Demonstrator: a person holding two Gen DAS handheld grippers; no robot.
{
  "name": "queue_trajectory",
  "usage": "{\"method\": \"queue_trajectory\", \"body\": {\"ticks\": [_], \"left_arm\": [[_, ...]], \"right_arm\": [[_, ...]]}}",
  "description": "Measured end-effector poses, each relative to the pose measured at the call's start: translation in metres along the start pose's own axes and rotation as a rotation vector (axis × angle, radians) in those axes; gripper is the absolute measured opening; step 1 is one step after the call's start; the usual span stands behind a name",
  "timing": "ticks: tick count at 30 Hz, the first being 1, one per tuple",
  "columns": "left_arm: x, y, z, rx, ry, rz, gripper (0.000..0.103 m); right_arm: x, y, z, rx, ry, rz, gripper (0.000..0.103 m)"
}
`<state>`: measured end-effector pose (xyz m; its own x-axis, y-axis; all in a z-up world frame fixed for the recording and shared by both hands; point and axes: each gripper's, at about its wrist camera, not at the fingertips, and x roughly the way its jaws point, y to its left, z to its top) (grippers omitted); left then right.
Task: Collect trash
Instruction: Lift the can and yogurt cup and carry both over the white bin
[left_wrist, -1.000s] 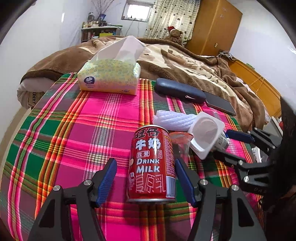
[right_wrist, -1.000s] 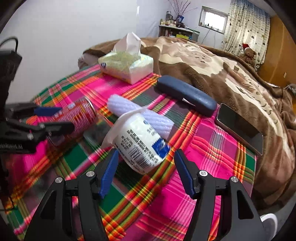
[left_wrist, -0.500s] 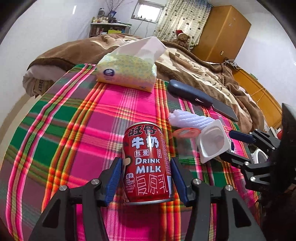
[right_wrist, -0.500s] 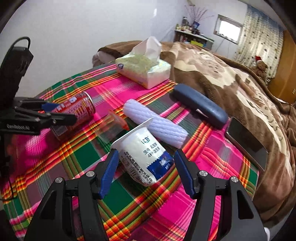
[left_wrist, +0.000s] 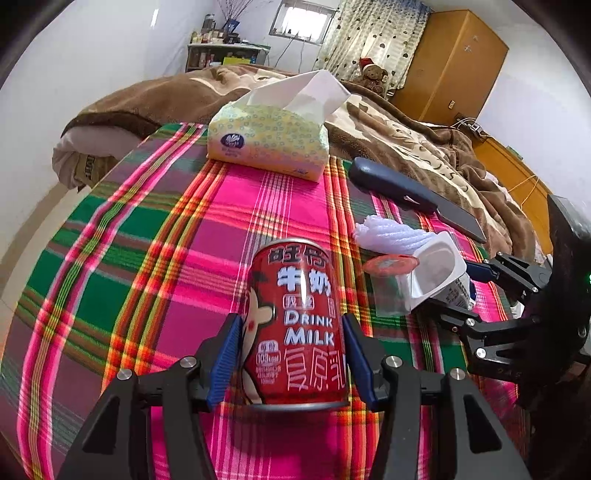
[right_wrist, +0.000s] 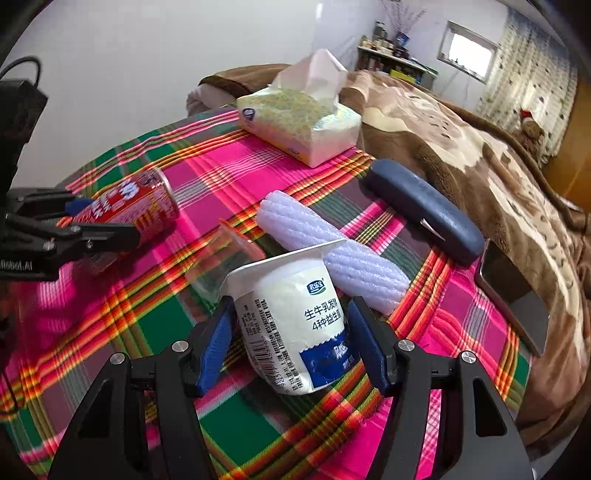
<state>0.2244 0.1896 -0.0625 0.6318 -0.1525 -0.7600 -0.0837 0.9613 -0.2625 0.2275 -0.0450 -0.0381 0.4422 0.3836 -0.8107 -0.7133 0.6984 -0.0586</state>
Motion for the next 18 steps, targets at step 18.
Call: {"method": "queue_trajectory", "body": {"ticks": [18], "left_arm": [[0.009,-0.002,0.004,-0.004,0.016,0.02,0.052]], "right_arm": [[-0.003,-0.01,-0.014,0.221,-0.033,0.032,0.062]]}}
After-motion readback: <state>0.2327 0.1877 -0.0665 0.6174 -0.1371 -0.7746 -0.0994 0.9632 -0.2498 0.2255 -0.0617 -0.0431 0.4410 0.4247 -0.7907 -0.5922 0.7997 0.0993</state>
